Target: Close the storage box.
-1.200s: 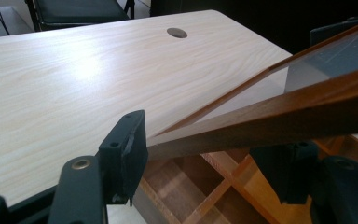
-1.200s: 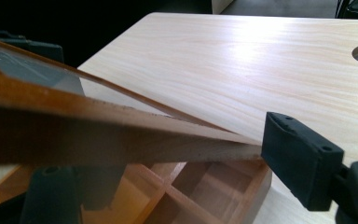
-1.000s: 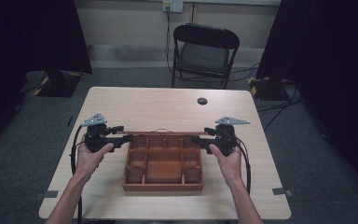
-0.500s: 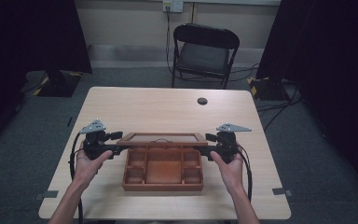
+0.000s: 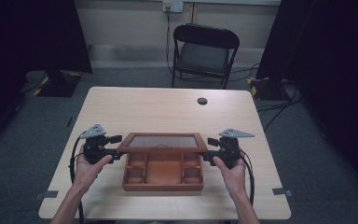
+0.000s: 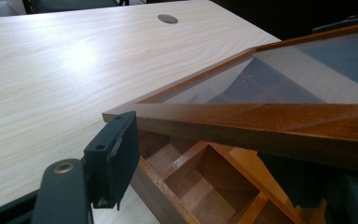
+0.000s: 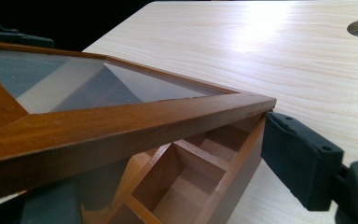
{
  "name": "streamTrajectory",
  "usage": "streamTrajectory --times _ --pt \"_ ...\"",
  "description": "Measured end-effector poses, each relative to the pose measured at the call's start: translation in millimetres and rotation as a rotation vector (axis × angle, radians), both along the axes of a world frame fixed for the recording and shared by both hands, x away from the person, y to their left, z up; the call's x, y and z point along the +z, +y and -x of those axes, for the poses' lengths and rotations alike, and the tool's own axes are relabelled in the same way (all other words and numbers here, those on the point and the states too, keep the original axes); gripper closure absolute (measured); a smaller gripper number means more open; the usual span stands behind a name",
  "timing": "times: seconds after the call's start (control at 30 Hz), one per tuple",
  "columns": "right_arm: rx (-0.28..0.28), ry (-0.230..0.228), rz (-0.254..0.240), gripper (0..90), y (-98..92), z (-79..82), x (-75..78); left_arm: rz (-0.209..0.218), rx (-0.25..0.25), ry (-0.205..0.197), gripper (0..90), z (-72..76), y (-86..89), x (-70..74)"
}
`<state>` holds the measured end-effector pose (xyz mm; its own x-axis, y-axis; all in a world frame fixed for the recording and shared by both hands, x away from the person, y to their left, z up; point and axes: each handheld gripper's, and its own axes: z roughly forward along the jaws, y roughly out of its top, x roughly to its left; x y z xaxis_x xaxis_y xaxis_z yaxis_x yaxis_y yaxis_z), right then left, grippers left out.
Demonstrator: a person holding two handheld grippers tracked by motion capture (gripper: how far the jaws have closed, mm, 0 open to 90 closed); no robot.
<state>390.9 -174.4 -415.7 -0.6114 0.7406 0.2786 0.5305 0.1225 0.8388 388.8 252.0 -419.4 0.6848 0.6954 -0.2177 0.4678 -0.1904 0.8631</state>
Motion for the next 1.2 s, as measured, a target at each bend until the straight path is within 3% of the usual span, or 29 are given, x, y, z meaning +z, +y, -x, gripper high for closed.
streamTrajectory --times 0.17,0.2,0.33,0.7,1.0,1.07,1.2 --pt "0.002 -0.005 0.004 23.9 -3.6 3.0 -3.9 -0.003 0.0 0.006 27.1 2.1 0.3 -4.7" --pt "0.001 -0.002 0.0 24.0 -6.1 4.4 -6.5 0.016 -0.003 0.014 26.9 3.4 0.5 -7.2" --pt "-0.003 0.001 -0.007 23.9 -9.3 6.6 -12.5 0.02 0.001 0.018 26.5 5.6 0.2 -11.3" --pt "0.014 -0.007 0.001 23.9 -10.9 9.8 -15.7 0.026 0.017 0.024 27.0 9.2 6.8 -18.2" --pt "0.026 -0.001 0.007 22.6 -12.0 12.0 -22.8 -0.012 0.049 0.019 28.1 13.8 13.4 -26.7" --pt "0.023 -0.001 0.002 23.1 -11.9 12.1 -24.4 0.036 0.044 0.045 27.7 13.0 16.8 -29.6" --pt "0.026 -0.005 0.047 22.9 -11.0 13.5 -26.7 0.016 0.059 0.054 26.8 13.5 23.1 -34.2"
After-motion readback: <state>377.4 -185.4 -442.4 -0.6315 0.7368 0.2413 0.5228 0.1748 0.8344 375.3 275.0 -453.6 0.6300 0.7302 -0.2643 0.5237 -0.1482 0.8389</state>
